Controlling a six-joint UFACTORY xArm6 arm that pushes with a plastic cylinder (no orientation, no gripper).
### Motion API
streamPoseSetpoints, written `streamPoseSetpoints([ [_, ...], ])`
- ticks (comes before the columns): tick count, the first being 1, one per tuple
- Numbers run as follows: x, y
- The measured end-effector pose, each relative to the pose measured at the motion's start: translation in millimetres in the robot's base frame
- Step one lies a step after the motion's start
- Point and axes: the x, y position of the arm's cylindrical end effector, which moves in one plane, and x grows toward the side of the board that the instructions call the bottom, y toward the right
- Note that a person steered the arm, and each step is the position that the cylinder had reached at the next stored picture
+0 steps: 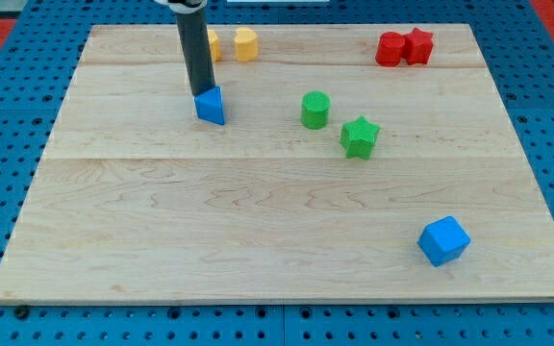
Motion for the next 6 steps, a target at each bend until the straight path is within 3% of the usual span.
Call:
streamPoseSetpoints([
  [2,17,21],
  [5,187,97],
  [6,209,138],
])
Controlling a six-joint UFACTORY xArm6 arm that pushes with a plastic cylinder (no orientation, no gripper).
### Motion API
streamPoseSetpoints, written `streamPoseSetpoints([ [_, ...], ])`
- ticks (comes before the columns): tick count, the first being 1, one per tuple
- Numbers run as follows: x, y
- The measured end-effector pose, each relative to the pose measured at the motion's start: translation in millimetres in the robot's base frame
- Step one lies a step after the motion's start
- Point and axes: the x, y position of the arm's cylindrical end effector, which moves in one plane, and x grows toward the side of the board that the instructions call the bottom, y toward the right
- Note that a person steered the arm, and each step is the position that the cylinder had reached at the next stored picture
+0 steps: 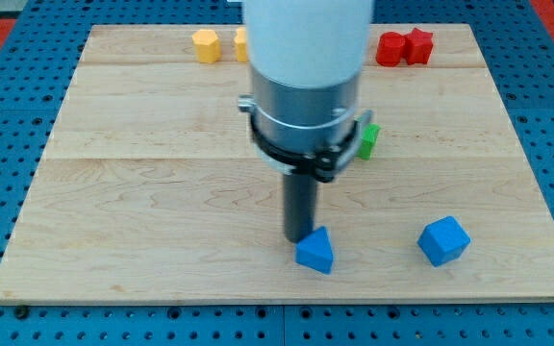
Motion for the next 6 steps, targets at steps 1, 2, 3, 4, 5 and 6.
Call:
streamPoseSetpoints([
  [1,25,-62],
  [2,55,-80],
  [3,58,0],
  [4,33,52],
  [5,32,40],
  [6,32,-54],
])
